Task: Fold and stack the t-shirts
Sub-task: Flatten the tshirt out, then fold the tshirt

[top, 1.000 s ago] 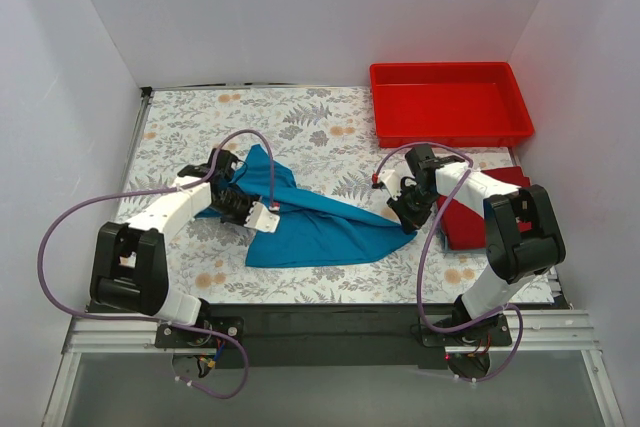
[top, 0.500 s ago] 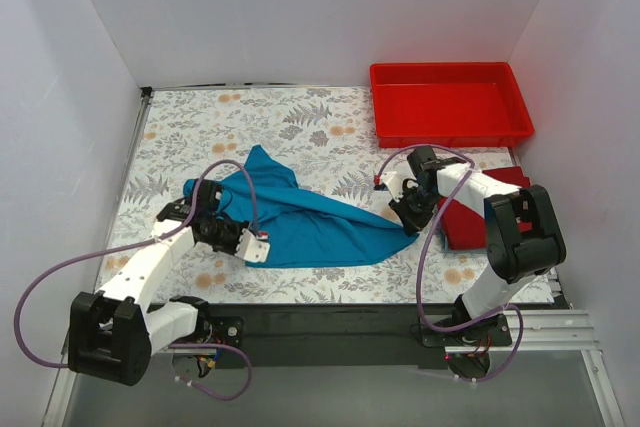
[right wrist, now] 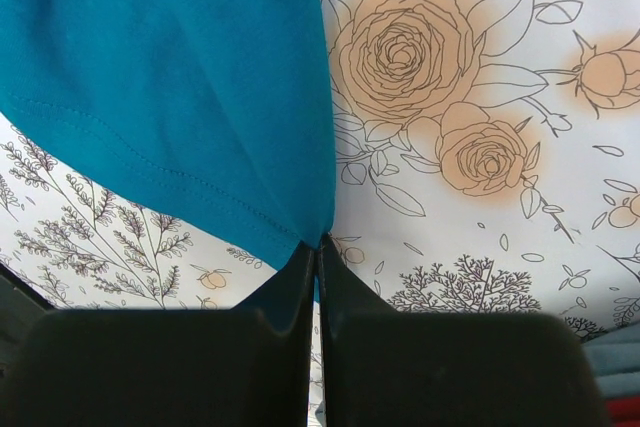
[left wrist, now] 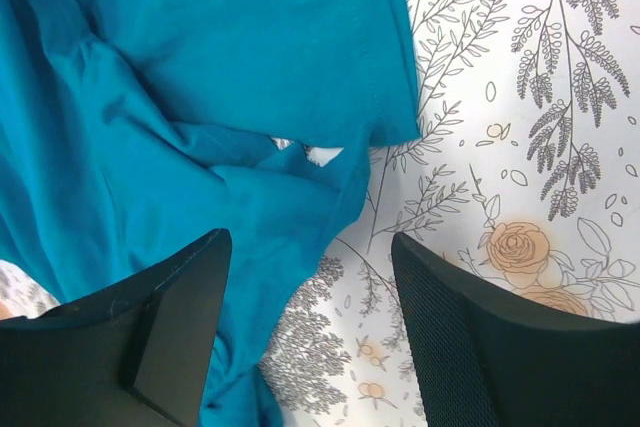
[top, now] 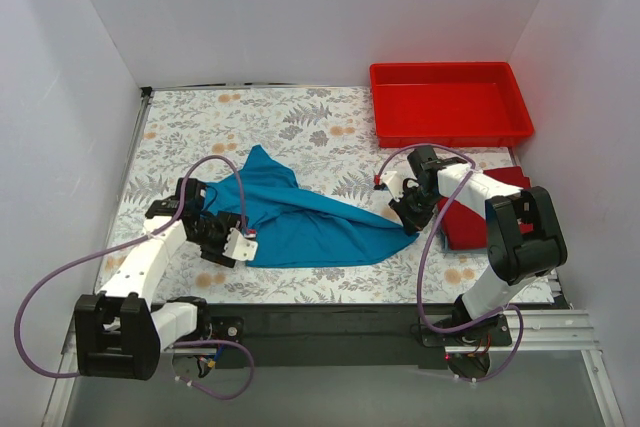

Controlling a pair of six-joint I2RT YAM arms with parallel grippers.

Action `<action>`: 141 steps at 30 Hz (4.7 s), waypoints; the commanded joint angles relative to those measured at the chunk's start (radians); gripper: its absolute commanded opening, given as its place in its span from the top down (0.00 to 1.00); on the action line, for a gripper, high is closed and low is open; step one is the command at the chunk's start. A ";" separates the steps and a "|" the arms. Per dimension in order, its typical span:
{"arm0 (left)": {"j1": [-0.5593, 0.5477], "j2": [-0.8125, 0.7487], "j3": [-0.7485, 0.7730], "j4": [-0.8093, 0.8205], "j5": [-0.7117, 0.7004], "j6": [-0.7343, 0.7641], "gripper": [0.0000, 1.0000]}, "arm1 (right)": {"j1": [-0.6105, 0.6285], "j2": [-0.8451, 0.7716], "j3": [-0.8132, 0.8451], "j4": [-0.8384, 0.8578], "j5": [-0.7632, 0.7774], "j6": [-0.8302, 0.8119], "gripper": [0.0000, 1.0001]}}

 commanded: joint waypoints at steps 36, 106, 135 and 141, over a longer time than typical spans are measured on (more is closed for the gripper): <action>-0.074 0.109 0.133 0.154 0.040 -0.238 1.00 | -0.008 0.039 0.121 -0.112 0.047 -0.038 0.99; 0.315 0.683 0.720 1.041 -0.180 -1.306 1.00 | 0.113 0.480 0.868 0.600 0.303 -0.308 0.99; 0.279 0.344 0.498 0.659 -0.219 -1.291 1.00 | 0.084 0.303 0.544 0.629 0.126 -0.492 0.99; 0.266 0.206 0.361 0.530 -0.216 -1.257 1.00 | 0.084 0.271 0.455 0.627 0.124 -0.545 0.99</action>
